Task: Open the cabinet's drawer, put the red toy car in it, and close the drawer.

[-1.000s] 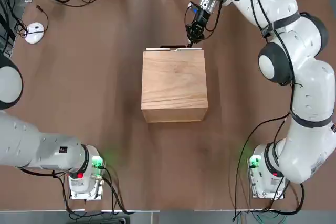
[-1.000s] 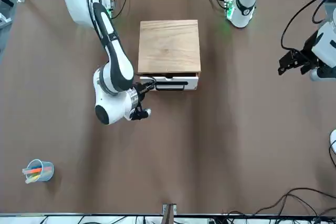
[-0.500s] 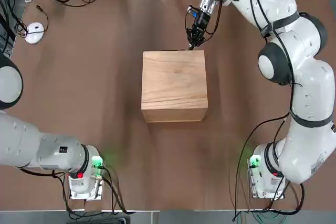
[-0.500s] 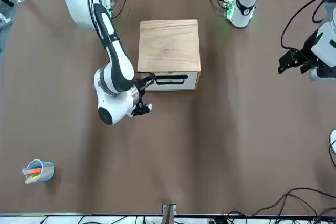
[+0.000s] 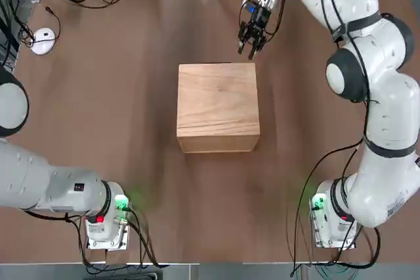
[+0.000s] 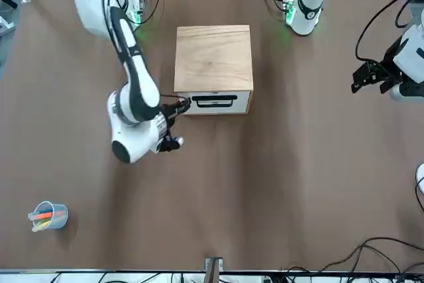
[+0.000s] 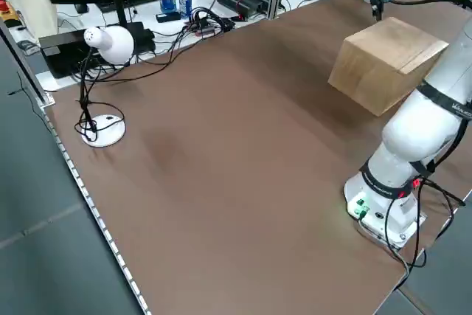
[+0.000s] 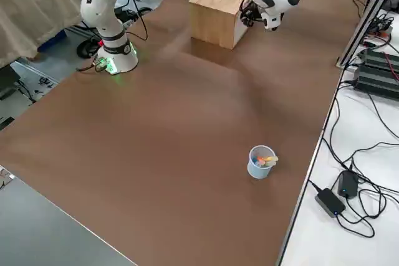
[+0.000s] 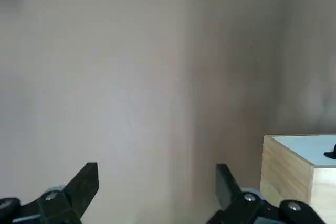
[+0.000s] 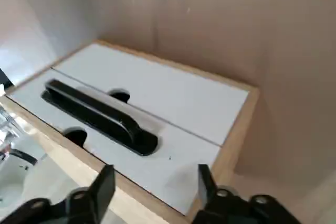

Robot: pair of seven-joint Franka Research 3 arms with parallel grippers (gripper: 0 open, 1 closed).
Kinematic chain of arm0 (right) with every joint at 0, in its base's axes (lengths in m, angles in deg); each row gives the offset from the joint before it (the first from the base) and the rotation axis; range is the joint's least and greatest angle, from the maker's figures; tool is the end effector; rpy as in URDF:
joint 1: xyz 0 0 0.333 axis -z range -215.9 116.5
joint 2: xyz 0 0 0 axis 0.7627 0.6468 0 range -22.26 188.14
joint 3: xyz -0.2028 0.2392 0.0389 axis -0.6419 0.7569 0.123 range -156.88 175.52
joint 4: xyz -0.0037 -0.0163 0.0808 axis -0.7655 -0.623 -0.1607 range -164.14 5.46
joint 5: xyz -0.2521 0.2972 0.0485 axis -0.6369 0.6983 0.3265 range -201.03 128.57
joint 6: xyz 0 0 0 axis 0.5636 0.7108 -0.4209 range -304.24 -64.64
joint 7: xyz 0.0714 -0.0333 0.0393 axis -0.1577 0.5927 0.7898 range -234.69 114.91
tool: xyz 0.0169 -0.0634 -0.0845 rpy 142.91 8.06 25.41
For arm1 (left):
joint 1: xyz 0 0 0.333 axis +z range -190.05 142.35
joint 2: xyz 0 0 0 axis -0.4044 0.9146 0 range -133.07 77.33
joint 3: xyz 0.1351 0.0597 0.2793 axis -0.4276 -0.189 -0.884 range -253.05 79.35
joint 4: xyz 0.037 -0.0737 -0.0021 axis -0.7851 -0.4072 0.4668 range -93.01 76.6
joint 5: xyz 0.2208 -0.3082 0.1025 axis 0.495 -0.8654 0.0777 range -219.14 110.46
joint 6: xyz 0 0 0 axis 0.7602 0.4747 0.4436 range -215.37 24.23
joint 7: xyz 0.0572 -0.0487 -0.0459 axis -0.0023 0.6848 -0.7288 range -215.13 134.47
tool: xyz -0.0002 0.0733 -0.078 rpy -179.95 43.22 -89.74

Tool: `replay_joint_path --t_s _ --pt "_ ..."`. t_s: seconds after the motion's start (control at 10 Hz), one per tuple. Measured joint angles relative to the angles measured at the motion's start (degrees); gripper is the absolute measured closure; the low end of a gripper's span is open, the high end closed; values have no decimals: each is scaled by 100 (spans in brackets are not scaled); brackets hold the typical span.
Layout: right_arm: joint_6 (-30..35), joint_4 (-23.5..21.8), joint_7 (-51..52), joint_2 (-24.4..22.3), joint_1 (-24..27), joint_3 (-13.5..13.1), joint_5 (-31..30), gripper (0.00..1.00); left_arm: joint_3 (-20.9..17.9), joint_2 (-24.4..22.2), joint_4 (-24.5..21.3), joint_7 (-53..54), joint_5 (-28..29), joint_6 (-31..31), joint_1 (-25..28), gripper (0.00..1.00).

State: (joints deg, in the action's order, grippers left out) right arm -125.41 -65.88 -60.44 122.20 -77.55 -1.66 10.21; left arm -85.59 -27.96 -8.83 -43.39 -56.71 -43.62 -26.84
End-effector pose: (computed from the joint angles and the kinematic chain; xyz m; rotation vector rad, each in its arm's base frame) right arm 0.6141 0.2999 0.3130 -2.4341 -0.1517 0.7825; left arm 0.5567 -0.0456 0.6126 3.0991 -0.0293 0.0233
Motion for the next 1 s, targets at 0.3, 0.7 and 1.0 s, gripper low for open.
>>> replay_joint_path --t_s 0.3,0.7,1.0 --pt "-244 425 8 -13 853 -28 -233 0 2 0 8 21 3 0 -1 1" --pt "-237 965 36 -61 1716 -62 -1890 0 1 0 17 24 7 -2 0 1" --pt "-238 1242 39 -186 2005 -157 -2255 0 1 0 20 24 20 -4 0 1"
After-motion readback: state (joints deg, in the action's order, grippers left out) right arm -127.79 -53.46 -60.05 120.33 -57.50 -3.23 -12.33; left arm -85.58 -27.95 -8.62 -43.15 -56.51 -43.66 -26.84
